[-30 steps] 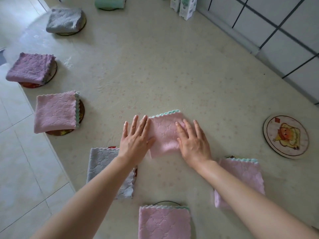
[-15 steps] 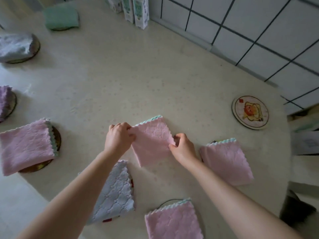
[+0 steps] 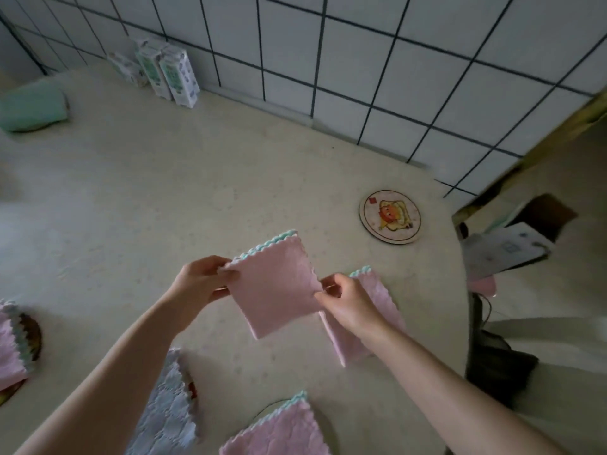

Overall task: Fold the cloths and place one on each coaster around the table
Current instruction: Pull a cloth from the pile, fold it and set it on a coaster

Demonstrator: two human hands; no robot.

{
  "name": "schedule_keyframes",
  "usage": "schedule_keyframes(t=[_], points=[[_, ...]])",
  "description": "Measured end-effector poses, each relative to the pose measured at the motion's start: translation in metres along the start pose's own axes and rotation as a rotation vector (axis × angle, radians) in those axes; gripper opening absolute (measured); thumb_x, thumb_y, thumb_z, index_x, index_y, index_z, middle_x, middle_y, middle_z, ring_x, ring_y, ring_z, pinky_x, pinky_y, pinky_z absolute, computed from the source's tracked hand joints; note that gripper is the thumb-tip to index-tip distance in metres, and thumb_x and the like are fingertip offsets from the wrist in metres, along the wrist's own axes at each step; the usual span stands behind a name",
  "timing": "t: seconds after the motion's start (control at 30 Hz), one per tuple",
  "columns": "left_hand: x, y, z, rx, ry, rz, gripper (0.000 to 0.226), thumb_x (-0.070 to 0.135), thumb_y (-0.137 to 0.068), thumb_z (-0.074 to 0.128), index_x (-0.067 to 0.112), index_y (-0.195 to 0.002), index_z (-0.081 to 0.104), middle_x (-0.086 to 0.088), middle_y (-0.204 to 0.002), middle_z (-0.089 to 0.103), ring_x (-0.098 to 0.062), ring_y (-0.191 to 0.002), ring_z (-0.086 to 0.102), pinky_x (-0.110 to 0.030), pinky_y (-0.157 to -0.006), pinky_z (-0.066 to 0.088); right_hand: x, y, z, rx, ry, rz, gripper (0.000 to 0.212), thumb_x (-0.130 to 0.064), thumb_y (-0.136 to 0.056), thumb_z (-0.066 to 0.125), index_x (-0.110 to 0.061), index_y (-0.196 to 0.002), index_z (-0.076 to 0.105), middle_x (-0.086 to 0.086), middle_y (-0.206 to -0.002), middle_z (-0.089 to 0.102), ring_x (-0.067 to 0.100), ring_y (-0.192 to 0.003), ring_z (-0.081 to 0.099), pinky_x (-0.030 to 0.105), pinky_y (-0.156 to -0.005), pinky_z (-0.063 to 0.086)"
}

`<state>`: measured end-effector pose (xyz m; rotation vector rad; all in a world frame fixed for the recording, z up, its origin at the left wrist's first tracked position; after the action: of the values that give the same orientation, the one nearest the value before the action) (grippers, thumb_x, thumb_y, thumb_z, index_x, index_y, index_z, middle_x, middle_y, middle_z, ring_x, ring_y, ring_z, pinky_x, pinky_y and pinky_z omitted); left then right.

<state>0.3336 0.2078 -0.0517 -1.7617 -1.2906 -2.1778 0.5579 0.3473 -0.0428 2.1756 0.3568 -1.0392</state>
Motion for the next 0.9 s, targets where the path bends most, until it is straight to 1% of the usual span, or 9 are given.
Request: schedule_keyframes(t=[0.07, 0.17, 0.3, 0.4, 0.5, 0.63, 0.73, 0.8, 0.9], points=[[0.003, -0.003, 0.03, 0.006, 0.058, 0.001, 0.018, -0.004, -0.083, 0.064, -0.005, -0.101, 0.063, -0.017, -0.094, 0.066, -0.025, -0.086, 0.065, -0.026, -0.073, 0.059, 0.003, -0.005, -0.035, 0.015, -0.021, -0.021, 0.013, -0.021, -0.081, 0.066, -0.02, -0.094, 0.063, -0.007, -0.085, 0.067, 0.01, -0.082, 0.062, 0.018, -0.071, 0.048], [0.007, -0.014, 0.077, 0.025, 0.152, 0.011, 0.02, 0.0, -0.085, 0.064, -0.003, -0.104, 0.063, -0.013, -0.096, 0.069, -0.021, -0.085, 0.067, -0.027, -0.073, 0.058, 0.013, -0.021, -0.088, 0.038, -0.069, -0.022, 0.012, -0.02, -0.081, 0.068, -0.023, -0.092, 0.062, -0.005, -0.086, 0.069, 0.015, -0.085, 0.066, 0.031, -0.08, 0.053], [0.022, -0.04, 0.14, 0.024, 0.184, 0.028, 0.017, 0.004, -0.084, 0.066, 0.001, -0.101, 0.066, -0.011, -0.092, 0.072, -0.019, -0.084, 0.069, -0.029, -0.075, 0.058, 0.024, -0.05, -0.149, 0.056, -0.081, -0.037, 0.011, -0.019, -0.085, 0.066, -0.022, -0.095, 0.061, -0.001, -0.09, 0.069, 0.015, -0.083, 0.067, 0.03, -0.08, 0.053], [0.035, -0.07, 0.18, 0.035, 0.165, 0.034, 0.014, 0.005, -0.086, 0.066, 0.001, -0.099, 0.066, -0.011, -0.09, 0.071, -0.019, -0.08, 0.069, -0.029, -0.075, 0.059, 0.034, -0.076, -0.185, 0.096, -0.115, -0.036, 0.009, -0.015, -0.086, 0.066, -0.019, -0.092, 0.06, 0.0, -0.083, 0.068, 0.014, -0.073, 0.065, 0.032, -0.076, 0.054], [0.046, -0.102, 0.209, 0.062, 0.099, 0.039, 0.008, 0.005, -0.085, 0.067, 0.005, -0.094, 0.066, -0.012, -0.091, 0.069, -0.02, -0.08, 0.068, -0.03, -0.075, 0.058, 0.051, -0.105, -0.21, 0.142, -0.128, 0.002, 0.008, -0.015, -0.086, 0.066, -0.014, -0.093, 0.062, -0.001, -0.077, 0.065, 0.019, -0.071, 0.065, 0.04, -0.077, 0.056], [0.054, -0.138, 0.239, 0.092, -0.001, 0.032, 0.012, 0.006, -0.085, 0.067, 0.004, -0.097, 0.066, -0.015, -0.095, 0.068, -0.025, -0.082, 0.068, -0.036, -0.078, 0.058, 0.072, -0.135, -0.235, 0.191, -0.129, 0.062, 0.015, -0.016, -0.085, 0.066, -0.027, -0.079, 0.058, -0.001, -0.079, 0.065, 0.028, -0.078, 0.068, 0.049, -0.08, 0.056], [0.062, -0.155, 0.257, 0.12, -0.046, 0.053, 0.016, 0.003, -0.086, 0.065, 0.0, -0.101, 0.064, -0.014, -0.09, 0.066, -0.023, -0.077, 0.066, -0.028, -0.069, 0.06, 0.08, -0.155, -0.247, 0.203, -0.082, 0.074, 0.009, -0.018, -0.084, 0.067, -0.023, -0.085, 0.06, -0.005, -0.079, 0.065, 0.024, -0.076, 0.068, 0.047, -0.079, 0.057], [0.068, -0.167, 0.262, 0.147, -0.127, 0.09, 0.016, 0.006, -0.086, 0.066, 0.001, -0.101, 0.065, -0.011, -0.086, 0.067, -0.022, -0.076, 0.064, -0.029, -0.07, 0.059, 0.083, -0.167, -0.253, 0.212, -0.049, 0.071, 0.009, -0.022, -0.083, 0.068, -0.024, -0.088, 0.061, -0.006, -0.083, 0.065, 0.021, -0.081, 0.068, 0.045, -0.081, 0.056], [0.084, -0.177, 0.264, 0.214, -0.445, 0.234, 0.009, 0.016, -0.082, 0.069, 0.014, -0.091, 0.068, 0.0, -0.079, 0.066, -0.018, -0.075, 0.061, -0.03, -0.073, 0.05, 0.086, -0.183, -0.255, 0.213, 0.057, 0.07, 0.013, -0.026, -0.084, 0.065, -0.022, -0.096, 0.064, -0.006, -0.091, 0.063, 0.018, -0.092, 0.063, 0.036, -0.084, 0.052]])
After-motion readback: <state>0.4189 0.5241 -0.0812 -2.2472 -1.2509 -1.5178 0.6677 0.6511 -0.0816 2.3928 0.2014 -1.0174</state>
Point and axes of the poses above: each hand's wrist, its own y-axis away from the middle knuckle, its own z-axis out of the palm, x = y × z, the point moved 9 cm from there along -y, towards the middle knuckle
